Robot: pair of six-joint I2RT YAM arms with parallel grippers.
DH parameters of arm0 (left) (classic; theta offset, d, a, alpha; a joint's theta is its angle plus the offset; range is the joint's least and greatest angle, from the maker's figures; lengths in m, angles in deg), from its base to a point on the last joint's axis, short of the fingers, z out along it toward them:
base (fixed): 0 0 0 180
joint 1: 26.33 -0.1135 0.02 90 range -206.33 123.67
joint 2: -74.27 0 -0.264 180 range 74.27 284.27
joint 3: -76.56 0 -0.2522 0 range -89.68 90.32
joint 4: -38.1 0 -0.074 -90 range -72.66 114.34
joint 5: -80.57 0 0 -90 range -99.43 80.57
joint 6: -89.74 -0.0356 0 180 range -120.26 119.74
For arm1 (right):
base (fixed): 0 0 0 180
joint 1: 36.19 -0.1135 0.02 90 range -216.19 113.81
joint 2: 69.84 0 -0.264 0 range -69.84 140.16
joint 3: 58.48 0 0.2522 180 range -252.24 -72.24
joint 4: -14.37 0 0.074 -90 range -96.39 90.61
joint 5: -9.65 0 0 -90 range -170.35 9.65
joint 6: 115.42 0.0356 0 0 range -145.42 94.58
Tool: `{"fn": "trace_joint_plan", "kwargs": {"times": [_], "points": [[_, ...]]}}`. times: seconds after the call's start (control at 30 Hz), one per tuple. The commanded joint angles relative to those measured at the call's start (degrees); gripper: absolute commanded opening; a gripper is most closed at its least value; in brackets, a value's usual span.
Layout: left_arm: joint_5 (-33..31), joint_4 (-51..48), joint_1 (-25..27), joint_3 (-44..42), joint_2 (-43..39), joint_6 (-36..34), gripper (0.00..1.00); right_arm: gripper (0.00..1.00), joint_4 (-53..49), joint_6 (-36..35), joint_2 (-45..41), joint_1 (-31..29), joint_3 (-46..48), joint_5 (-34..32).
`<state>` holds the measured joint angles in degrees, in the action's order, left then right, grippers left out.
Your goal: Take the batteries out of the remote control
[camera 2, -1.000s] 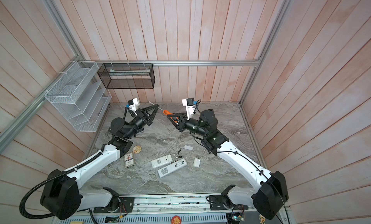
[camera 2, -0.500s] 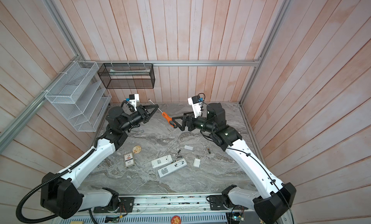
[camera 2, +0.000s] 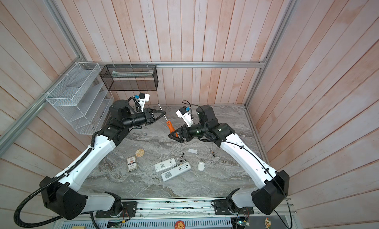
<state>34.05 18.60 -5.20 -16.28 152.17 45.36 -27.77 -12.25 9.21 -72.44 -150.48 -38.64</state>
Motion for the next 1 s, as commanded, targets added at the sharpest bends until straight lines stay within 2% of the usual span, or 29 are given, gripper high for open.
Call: {"fn": "trace_joint_plan", "kwargs": {"times": [0.0, 0.17, 0.27, 0.33, 0.37, 0.47, 0.6, 0.73, 0.87, 0.97], "points": [[1.43, -1.71, -0.03, 1.14, -0.88, -1.97, 0.00, 0.67, -0.97, -1.17, 1.84, -0.91, -2.04, 3.06], [0.55, -3.29, -0.03, 0.33, -2.36, -3.03, 0.00, 0.38, -0.98, -1.39, 2.74, -1.11, -1.63, 4.16], [-0.04, -4.28, -0.03, 0.33, -2.75, -3.78, 0.00, 0.32, -0.48, -0.90, 2.54, -1.15, -0.73, 3.77], [-0.58, -4.46, -0.03, 0.42, -2.91, -4.26, 0.00, 0.31, 0.05, -0.37, 2.01, -1.01, -0.03, 2.67], [-0.97, -4.59, -0.03, 0.42, -3.02, -4.55, 0.09, 0.30, 0.38, 0.05, 1.61, -0.82, 0.45, 1.95], [-2.80, -4.60, -0.33, 0.33, -3.68, -5.23, 0.52, 0.30, 1.21, 2.26, 0.36, 0.83, 2.08, -0.91], [-5.40, -4.67, -1.94, -1.45, -5.30, -4.70, 1.00, 0.30, 1.14, 5.92, -1.70, 6.86, 6.60, -5.79], [-5.25, -3.14, -4.52, -5.34, -7.10, -1.93, 1.00, 0.30, 1.14, 6.57, -1.96, 15.00, 13.95, -10.13], [-4.64, -5.12, -5.96, -7.09, -7.83, -1.30, 1.00, 0.30, -1.77, 1.06, 2.39, 19.09, 16.00, -15.78], [-4.86, -7.84, -7.06, -7.43, -8.06, -1.43, 1.00, 0.30, -3.59, -2.67, 7.94, 21.18, 15.72, -16.98]]}}
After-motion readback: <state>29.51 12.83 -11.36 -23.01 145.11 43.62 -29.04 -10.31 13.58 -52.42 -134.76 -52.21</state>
